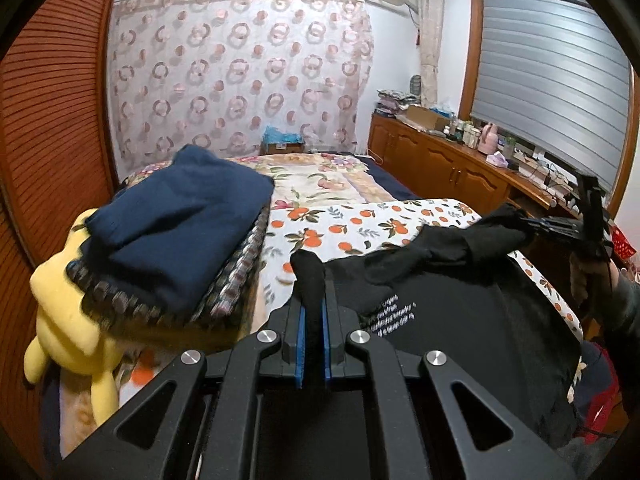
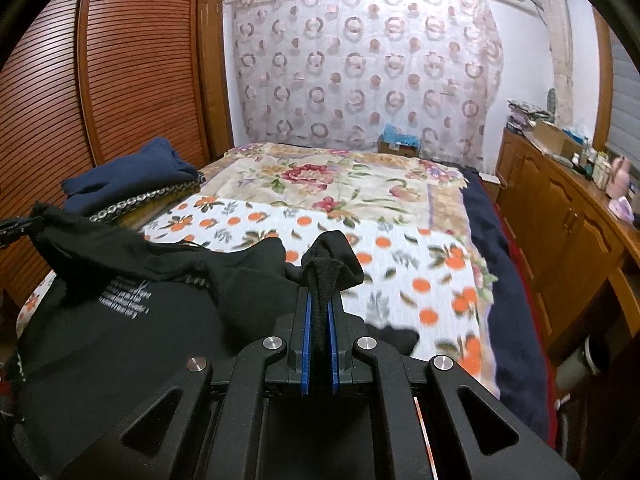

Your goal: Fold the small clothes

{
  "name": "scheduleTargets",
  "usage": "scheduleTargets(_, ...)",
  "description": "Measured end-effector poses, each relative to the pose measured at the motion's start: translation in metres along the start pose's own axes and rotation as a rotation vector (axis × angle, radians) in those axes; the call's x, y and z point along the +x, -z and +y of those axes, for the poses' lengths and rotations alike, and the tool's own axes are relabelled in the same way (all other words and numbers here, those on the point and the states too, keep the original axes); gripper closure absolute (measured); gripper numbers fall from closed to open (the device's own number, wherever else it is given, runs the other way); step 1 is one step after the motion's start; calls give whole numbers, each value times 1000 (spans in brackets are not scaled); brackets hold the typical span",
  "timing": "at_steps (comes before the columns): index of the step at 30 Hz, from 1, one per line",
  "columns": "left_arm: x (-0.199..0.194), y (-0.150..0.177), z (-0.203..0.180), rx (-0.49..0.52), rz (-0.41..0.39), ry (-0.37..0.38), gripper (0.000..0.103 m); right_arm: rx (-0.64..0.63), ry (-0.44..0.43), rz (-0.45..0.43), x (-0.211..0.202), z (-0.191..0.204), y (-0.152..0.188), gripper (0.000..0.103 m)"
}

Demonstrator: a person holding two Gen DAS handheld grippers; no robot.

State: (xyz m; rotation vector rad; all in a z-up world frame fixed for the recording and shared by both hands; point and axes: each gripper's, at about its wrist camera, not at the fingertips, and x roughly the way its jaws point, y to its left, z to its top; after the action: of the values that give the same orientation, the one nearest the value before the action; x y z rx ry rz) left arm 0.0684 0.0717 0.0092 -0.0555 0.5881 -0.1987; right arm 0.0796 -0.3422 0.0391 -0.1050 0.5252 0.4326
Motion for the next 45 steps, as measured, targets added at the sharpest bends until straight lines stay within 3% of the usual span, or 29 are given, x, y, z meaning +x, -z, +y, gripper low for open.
scheduleTargets(6, -25, 22, 13, -33, -7, -22, 96, 31, -20, -14, -36, 6, 24, 96)
scheduleTargets(15, -55, 41, 34, -104, -30, -47, 96, 48, -32, -27, -68, 8, 30, 96)
scheduleTargets(25, -84, 60, 40, -114, -9, -70, 95, -9, -17, 43, -100, 21, 39, 96)
scheduleTargets(29, -82, 75, 40, -112, 43, -81, 95, 2, -33, 87, -103, 22, 52, 96)
scheduleTargets(33, -61, 98, 39, -76, 136, -126, 95, 26, -32, 183, -80, 22, 74, 96)
scheduleTargets(38, -49, 112, 46, -85, 193, -114, 92, 39, -20, 223, -64, 17, 74, 96)
scheduleTargets(42, -58, 108, 51, -93, 156, -112, 58, 10, 4, 201, -73, 19, 64, 88)
scheduleTargets(44, -61, 101, 52, -95, 142, -98, 45, 5, 20, 176, -79, 18, 57, 77)
scheduleTargets(45, -61, 98, 52, -88, 139, -94, 28, 7, 26, 159, -84, 18, 53, 73)
